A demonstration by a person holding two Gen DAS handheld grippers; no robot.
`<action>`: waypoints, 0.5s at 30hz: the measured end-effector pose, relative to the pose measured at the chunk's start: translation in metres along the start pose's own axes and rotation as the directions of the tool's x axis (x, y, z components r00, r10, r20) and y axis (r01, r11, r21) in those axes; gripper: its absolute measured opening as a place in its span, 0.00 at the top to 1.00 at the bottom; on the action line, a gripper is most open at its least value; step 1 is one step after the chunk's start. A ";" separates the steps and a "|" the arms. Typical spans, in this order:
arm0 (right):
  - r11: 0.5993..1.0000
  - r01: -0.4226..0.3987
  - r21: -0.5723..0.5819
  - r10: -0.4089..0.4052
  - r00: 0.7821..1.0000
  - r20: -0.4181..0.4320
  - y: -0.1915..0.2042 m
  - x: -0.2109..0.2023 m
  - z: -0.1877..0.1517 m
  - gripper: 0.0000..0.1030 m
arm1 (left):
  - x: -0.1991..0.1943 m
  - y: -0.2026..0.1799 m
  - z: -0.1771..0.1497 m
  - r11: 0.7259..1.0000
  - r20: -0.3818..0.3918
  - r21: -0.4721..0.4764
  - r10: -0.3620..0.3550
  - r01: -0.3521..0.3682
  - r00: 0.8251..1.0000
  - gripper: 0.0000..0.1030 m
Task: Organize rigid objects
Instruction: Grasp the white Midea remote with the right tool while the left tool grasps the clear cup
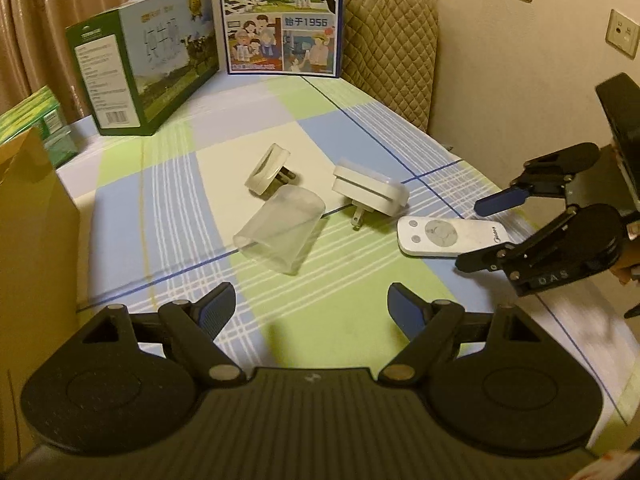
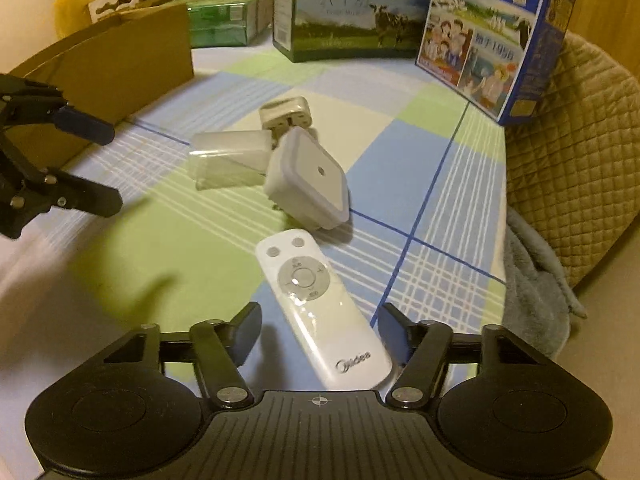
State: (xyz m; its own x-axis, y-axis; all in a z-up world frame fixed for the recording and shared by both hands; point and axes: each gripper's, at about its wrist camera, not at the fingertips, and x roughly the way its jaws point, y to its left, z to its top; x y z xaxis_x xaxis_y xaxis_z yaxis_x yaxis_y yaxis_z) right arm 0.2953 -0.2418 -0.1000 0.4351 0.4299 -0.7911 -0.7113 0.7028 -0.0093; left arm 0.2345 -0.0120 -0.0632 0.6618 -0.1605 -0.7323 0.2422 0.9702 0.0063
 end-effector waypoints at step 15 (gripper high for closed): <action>0.990 -0.030 0.137 0.027 0.999 0.020 0.014 0.003 -0.001 0.64 | 0.061 0.011 0.027 0.993 0.025 0.113 0.026 -0.029 0.999 0.24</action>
State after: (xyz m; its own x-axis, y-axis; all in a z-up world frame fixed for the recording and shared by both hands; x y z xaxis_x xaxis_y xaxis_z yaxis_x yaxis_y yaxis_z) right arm 0.2860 -0.2312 -0.1038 0.4266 0.4600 -0.7787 -0.6414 0.7609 0.0982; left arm 0.2965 -0.0163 -0.0899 0.6856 -0.1394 -0.7145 0.3014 0.9478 0.1044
